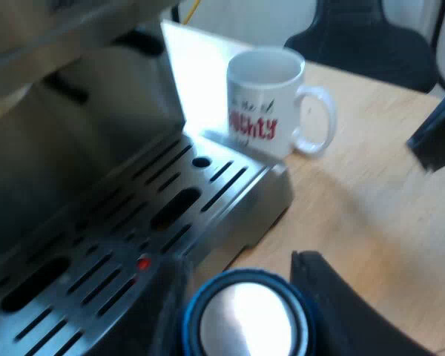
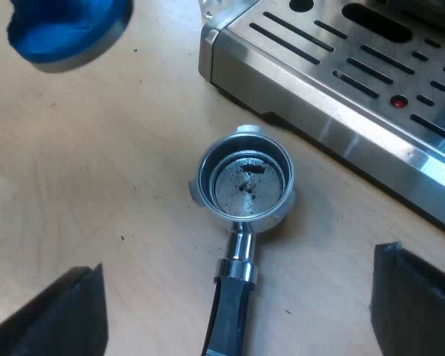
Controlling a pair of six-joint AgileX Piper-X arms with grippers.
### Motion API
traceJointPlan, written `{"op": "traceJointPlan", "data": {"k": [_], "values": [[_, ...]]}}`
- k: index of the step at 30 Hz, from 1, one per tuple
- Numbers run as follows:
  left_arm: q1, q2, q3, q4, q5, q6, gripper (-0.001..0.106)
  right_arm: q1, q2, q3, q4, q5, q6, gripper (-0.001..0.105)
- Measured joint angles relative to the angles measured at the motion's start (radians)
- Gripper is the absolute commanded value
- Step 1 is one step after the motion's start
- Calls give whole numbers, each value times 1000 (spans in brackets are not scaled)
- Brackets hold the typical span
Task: Grind coffee beans and then tamp
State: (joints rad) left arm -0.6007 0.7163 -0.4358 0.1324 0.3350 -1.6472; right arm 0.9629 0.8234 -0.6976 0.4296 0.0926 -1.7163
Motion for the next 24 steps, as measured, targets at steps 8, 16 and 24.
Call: {"op": "traceJointPlan", "data": {"k": [8, 16, 24], "values": [[-78, 69, 0, -33, -8, 39, 1, 0, 0, 0, 0, 0, 0, 74], [-90, 152, 0, -99, -15, 76, 1, 0, 0, 0, 0, 0, 0, 74], [-90, 248, -22, -141, -18, 78, 1, 0, 0, 0, 0, 0, 0, 74]]}}
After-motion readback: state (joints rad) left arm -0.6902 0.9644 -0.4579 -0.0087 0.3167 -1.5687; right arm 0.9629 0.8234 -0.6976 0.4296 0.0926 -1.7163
